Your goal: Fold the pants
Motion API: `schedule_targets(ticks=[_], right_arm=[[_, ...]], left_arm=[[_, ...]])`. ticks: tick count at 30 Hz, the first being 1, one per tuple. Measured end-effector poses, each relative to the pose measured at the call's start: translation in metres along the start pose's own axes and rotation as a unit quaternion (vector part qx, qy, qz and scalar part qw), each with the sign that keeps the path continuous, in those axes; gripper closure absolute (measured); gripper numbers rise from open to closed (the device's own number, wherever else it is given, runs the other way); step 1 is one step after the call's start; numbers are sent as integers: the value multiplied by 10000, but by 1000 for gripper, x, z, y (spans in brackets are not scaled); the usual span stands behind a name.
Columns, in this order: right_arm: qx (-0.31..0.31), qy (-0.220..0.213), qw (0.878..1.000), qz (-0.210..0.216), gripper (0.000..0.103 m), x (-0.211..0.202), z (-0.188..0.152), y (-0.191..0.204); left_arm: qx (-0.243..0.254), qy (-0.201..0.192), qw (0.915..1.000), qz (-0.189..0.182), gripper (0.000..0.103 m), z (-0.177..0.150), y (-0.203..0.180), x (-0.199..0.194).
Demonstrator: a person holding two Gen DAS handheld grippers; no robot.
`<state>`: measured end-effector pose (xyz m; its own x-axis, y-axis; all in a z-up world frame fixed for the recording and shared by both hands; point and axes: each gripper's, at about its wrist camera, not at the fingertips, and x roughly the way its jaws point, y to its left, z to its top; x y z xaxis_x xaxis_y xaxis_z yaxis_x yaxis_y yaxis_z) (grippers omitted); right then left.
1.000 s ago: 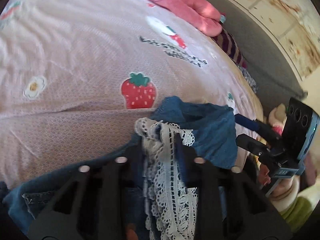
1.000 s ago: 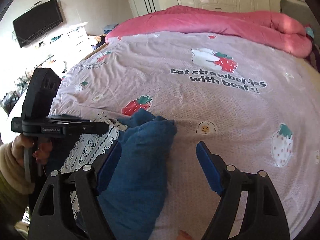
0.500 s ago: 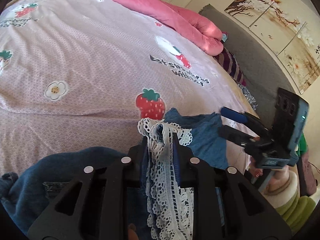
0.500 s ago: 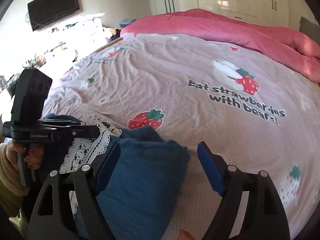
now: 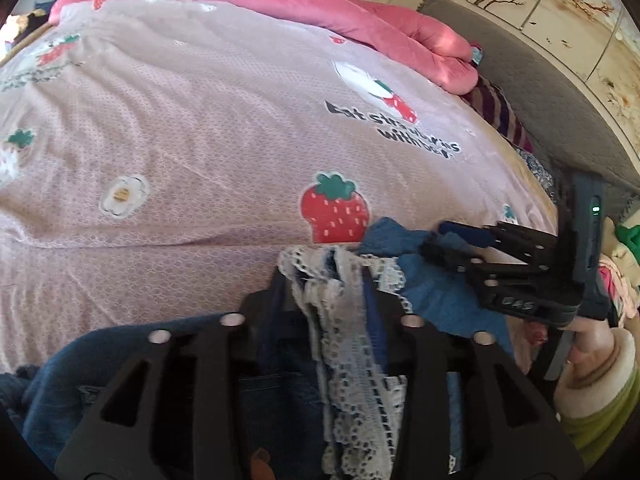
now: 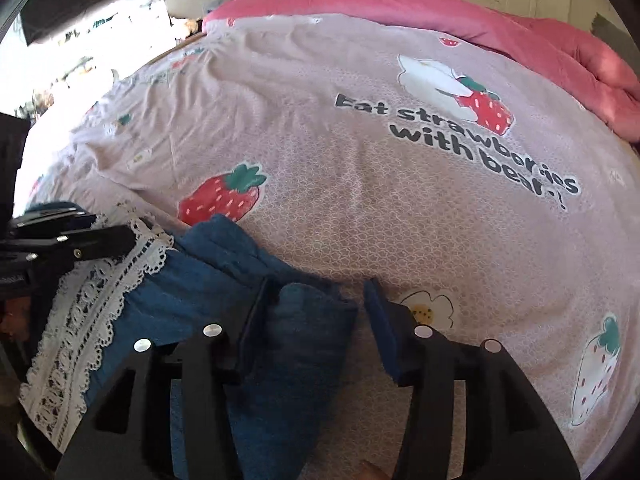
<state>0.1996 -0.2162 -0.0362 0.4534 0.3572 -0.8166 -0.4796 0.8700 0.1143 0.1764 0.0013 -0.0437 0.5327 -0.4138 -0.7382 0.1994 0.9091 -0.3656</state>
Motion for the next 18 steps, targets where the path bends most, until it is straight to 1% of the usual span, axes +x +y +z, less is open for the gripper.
schedule_targets(ticks=[1, 3, 5, 6, 7, 8, 9, 10, 12, 13, 16, 18], right_arm=[[55, -100, 9999, 31, 42, -10, -1, -1], [56, -325, 9994, 95, 41, -30, -4, -1], [-34, -524, 9986, 11, 34, -54, -11, 4], [-105, -619, 9980, 64, 29, -67, -18, 9], [-156, -689, 9974, 140, 28, -77, -24, 13], [-195, -724, 9970, 184, 28, -83, -28, 16], [-272, -757, 9964, 262, 27, -91, -37, 24], [-353, -770, 9958, 352, 27, -97, -45, 30], [-502, -757, 9948, 468, 27, -104, -57, 43], [-593, -742, 9940, 542, 27, -108, -66, 51], [-773, -718, 9912, 805, 27, -115, -85, 71], [-859, -643, 9898, 935, 27, -116, -95, 82]], left_arm=[[-39, -50, 10000, -22, 61, 1, 3, -4], [-228, -170, 9995, -148, 60, 4, 10, -13], [-314, -353, 9988, -154, 55, 5, 13, -28], [-326, -465, 9983, -162, 54, 6, 13, -36], [-339, -591, 9976, -143, 50, 5, 13, -47], [-344, -685, 9970, -106, 48, 4, 13, -57], [-348, -797, 9962, -44, 43, 1, 12, -69], [-341, -841, 9959, -18, 40, -3, 10, -76], [-268, -923, 9954, 63, 37, -15, 5, -94], [-228, -935, 9953, 120, 34, -19, 2, -96], [-54, -968, 9949, 277, 31, -42, -12, -109], [16, -954, 9949, 339, 31, -58, -22, -113]])
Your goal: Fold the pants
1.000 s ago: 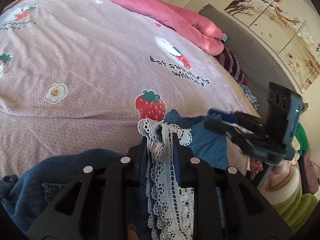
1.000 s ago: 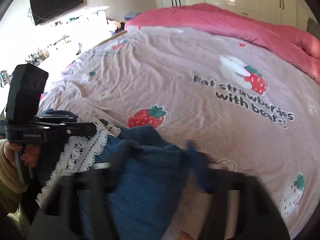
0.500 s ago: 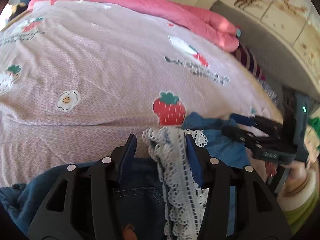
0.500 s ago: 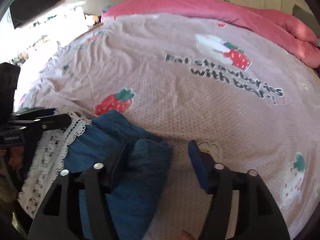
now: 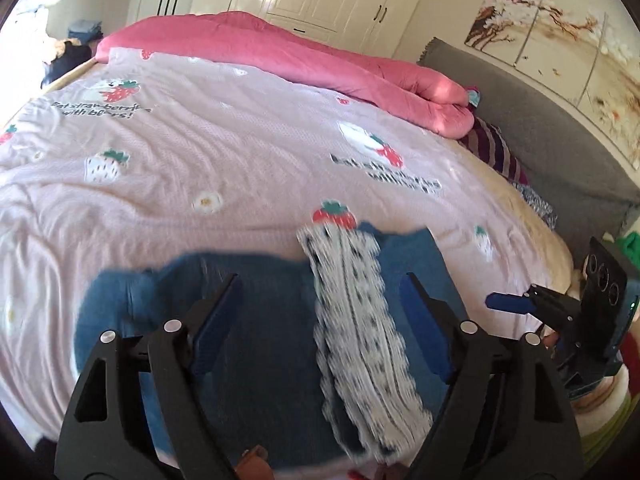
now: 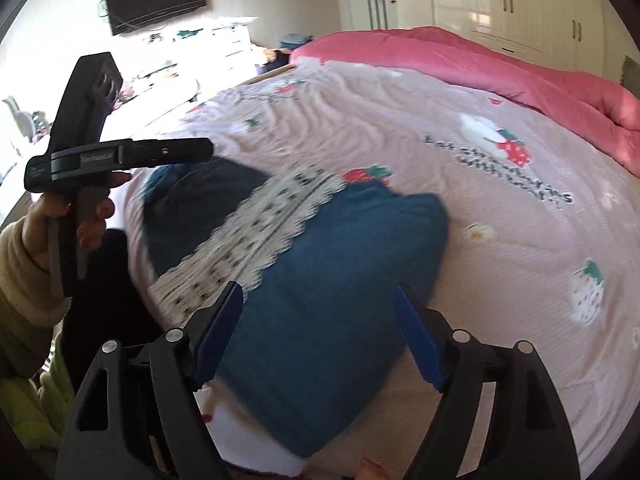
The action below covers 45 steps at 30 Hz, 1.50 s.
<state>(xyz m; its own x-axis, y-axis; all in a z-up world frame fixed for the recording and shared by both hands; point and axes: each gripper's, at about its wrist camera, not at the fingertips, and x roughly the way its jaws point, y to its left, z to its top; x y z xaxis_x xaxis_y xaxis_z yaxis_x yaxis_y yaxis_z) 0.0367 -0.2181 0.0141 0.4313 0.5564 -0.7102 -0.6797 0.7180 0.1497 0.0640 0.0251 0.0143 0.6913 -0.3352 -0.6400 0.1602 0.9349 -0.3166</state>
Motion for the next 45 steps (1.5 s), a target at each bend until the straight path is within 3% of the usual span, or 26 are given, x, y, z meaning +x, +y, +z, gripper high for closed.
schedule_targets(ticks=[2, 3, 4, 5, 7, 9, 12, 15, 18, 21, 26, 27, 28, 29, 30, 33, 37, 45], right_arm=[[-142, 78, 9998, -83, 31, 2, -5, 12], [-255, 130, 9995, -140, 42, 2, -8, 18], [-311, 172, 9993, -137, 52, 3, -10, 22], [-326, 190, 9992, -132, 57, 3, -12, 25], [-301, 225, 9992, -106, 75, 5, -14, 28], [-211, 289, 9994, -35, 82, 8, -17, 28], [-173, 417, 9990, -33, 83, 12, -26, 28], [-113, 635, 9975, -284, 83, 18, -37, 22], [76, 851, 9953, -463, 85, 25, -50, 9], [229, 837, 9956, -349, 85, 29, -57, 4], [298, 892, 9950, -334, 81, 31, -54, 6], [390, 868, 9952, -231, 72, 27, -53, 6], [490, 816, 9954, -128, 65, 23, -50, 4], [586, 718, 9957, -29, 59, 17, -47, 3], [631, 621, 9961, 27, 51, 12, -44, 4], [606, 263, 9977, 164, 48, -7, -28, 11], [520, -8, 9984, 226, 32, -18, -8, 23], [265, -170, 9994, 169, 19, -16, 31, 38]], left_arm=[[91, -50, 9998, 153, 31, -14, -8, -6], [139, -52, 9997, 197, 35, -17, -11, -6], [227, -56, 9994, 239, 47, -22, -16, -8], [274, -53, 9993, 242, 53, -25, -19, -10], [216, 66, 9997, 65, 72, -30, -24, -10], [280, 193, 9994, -96, 80, -35, -33, -7], [461, 400, 9977, -300, 80, -46, -49, -1], [777, 717, 9944, -85, 80, -64, -60, 13], [774, 1034, 9913, 234, 80, -78, -48, 31], [569, 1051, 9928, 123, 79, -83, -35, 38], [384, 1008, 9942, 19, 79, -81, -33, 33], [269, 959, 9950, 5, 71, -78, -31, 26], [255, 881, 9957, 88, 43, -77, -32, 19], [298, 784, 9964, 145, 38, -74, -32, 12], [345, 717, 9967, 178, 38, -72, -32, 6], [403, 508, 9970, 431, 38, -65, -29, -14], [214, 319, 9969, 692, 34, -59, -18, -36], [-61, 202, 9948, 992, 23, -58, 4, -62]])
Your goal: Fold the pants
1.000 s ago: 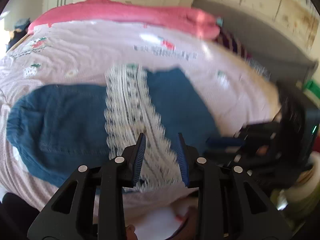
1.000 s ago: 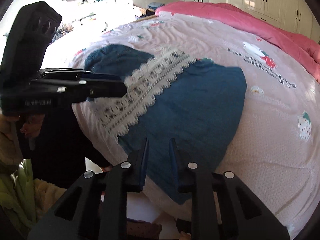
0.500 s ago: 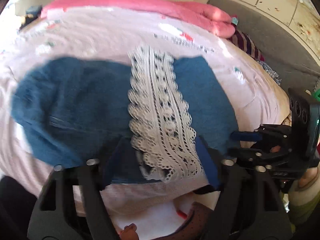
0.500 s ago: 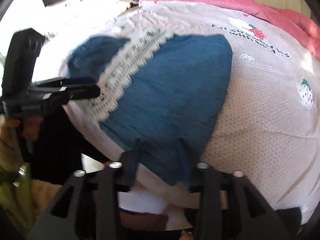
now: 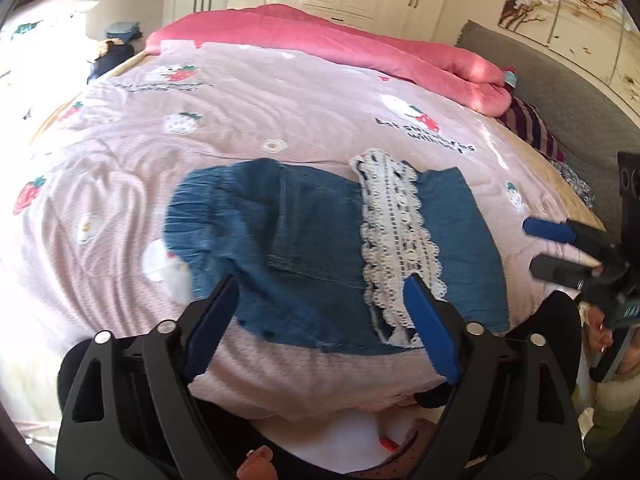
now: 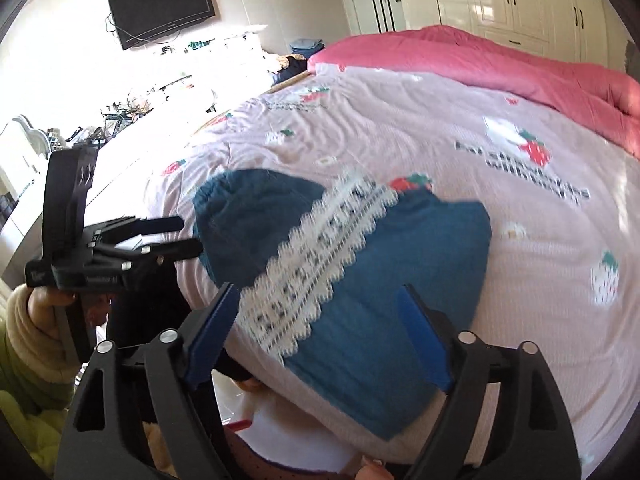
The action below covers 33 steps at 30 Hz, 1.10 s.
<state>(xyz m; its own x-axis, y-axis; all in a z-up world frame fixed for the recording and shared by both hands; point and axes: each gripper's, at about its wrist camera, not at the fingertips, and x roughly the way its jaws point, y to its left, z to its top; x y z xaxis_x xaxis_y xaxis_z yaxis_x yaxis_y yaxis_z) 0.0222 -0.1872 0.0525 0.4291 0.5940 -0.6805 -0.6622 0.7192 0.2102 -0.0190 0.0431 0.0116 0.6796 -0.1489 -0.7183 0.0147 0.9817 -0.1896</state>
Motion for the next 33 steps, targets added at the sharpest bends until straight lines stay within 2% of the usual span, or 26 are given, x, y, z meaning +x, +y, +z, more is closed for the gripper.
schedule_targets(ticks=[3, 10, 19, 30, 33], right_arm=[[-74, -82, 9999, -18, 13, -1, 15, 5], [-201, -49, 9998, -25, 8, 16, 44, 11], [-560, 223, 9979, 241, 7, 63, 82, 29], [-855, 1037, 9878, 791, 7, 154, 114, 42], [-932, 1149, 9848, 908, 7, 171, 120, 48]], left_arm=[[-46, -49, 9999, 80, 19, -1, 7, -5], [-175, -119, 9995, 219, 10, -2, 18, -8], [-292, -13, 9993, 244, 10, -5, 28, 6], [-505, 161, 9985, 168, 10, -9, 43, 25], [-544, 197, 9982, 154, 10, -10, 46, 29]])
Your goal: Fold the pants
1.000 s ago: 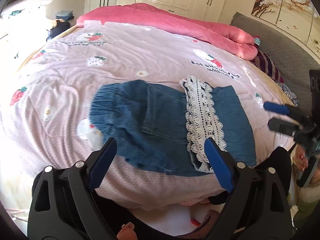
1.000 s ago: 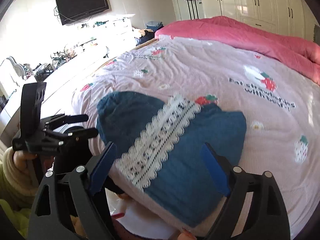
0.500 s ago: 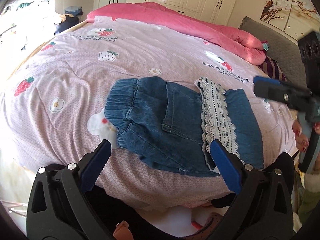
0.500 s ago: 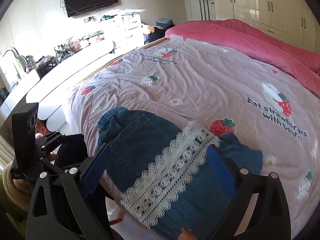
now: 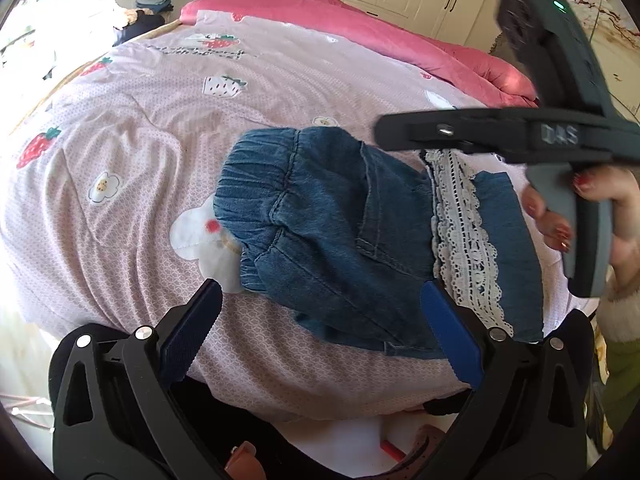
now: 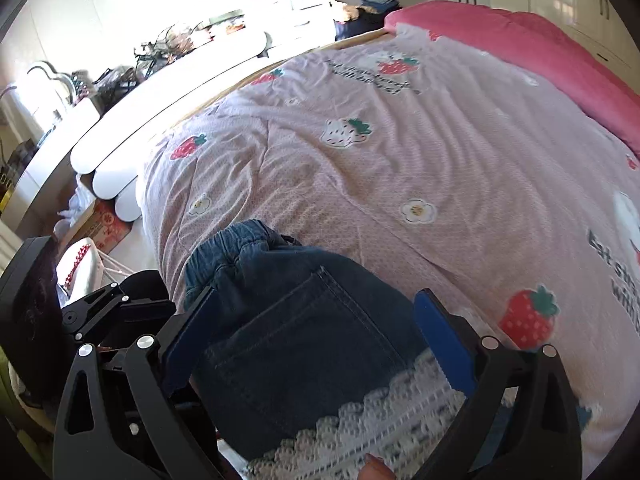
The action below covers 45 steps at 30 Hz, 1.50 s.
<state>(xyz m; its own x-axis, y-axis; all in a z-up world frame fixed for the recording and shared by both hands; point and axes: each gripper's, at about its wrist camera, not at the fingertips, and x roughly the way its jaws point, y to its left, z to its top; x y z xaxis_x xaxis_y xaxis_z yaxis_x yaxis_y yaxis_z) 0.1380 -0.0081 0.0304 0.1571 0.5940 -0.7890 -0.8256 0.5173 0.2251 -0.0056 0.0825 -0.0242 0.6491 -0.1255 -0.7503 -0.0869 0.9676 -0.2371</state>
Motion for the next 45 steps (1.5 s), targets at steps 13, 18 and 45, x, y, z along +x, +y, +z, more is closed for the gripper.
schedule_targets(ticks=[13, 18, 45], right_arm=[[-49, 792, 9925, 925, 33, 62, 28, 14], [-95, 995, 9911, 880, 67, 77, 22, 14], [105, -830, 9892, 1202, 76, -97, -50, -64]], left_arm=[[-172, 112, 9998, -69, 10, 0, 12, 13], [-312, 129, 9993, -167, 10, -1, 17, 17], [-243, -277, 9842, -1731, 56, 34, -42, 14]])
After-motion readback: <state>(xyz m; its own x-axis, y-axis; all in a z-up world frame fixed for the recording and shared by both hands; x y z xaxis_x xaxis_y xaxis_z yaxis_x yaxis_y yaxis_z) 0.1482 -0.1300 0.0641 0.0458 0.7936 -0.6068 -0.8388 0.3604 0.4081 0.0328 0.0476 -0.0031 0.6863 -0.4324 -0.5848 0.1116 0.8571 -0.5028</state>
